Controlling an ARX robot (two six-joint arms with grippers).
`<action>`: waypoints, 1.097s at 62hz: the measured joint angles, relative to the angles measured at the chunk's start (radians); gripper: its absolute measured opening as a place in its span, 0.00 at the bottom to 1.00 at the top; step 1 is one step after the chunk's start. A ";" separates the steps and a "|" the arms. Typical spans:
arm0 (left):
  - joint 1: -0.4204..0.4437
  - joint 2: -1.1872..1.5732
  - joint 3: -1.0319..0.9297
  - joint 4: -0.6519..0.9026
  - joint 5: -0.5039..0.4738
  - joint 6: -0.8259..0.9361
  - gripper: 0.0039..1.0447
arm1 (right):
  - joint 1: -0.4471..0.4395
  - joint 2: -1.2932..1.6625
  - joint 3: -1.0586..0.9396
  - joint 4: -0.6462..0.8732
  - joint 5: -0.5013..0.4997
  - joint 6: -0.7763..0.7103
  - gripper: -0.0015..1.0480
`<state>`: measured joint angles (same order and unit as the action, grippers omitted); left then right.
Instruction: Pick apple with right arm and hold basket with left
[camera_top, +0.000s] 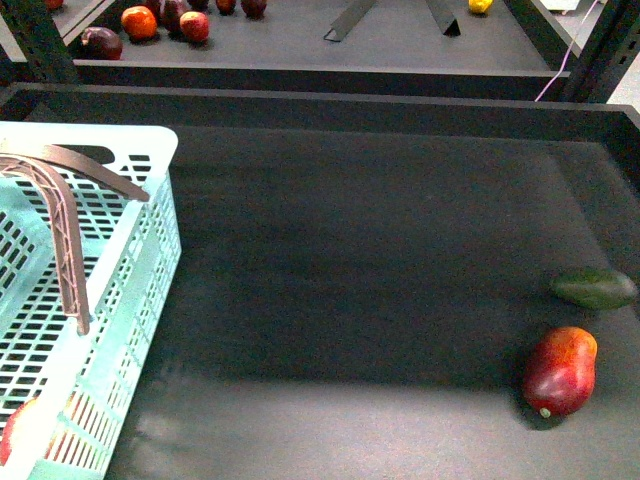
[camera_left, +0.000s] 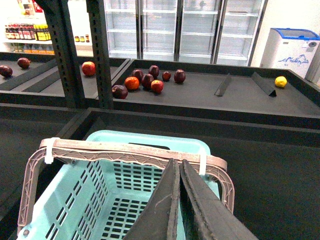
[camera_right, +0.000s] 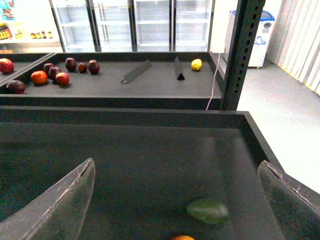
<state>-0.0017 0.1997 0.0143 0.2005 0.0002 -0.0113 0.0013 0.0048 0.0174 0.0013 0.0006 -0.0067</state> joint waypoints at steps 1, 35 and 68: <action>0.000 -0.005 0.000 -0.005 0.000 0.000 0.03 | 0.000 0.000 0.000 0.000 0.000 0.000 0.92; 0.000 -0.193 0.000 -0.199 0.000 0.000 0.03 | 0.000 0.000 0.000 0.000 0.000 0.000 0.92; 0.000 -0.193 0.000 -0.199 0.000 0.000 0.37 | 0.000 0.000 0.000 0.000 0.000 0.000 0.92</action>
<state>-0.0017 0.0063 0.0143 0.0013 0.0002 -0.0109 0.0013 0.0048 0.0174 0.0013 0.0006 -0.0067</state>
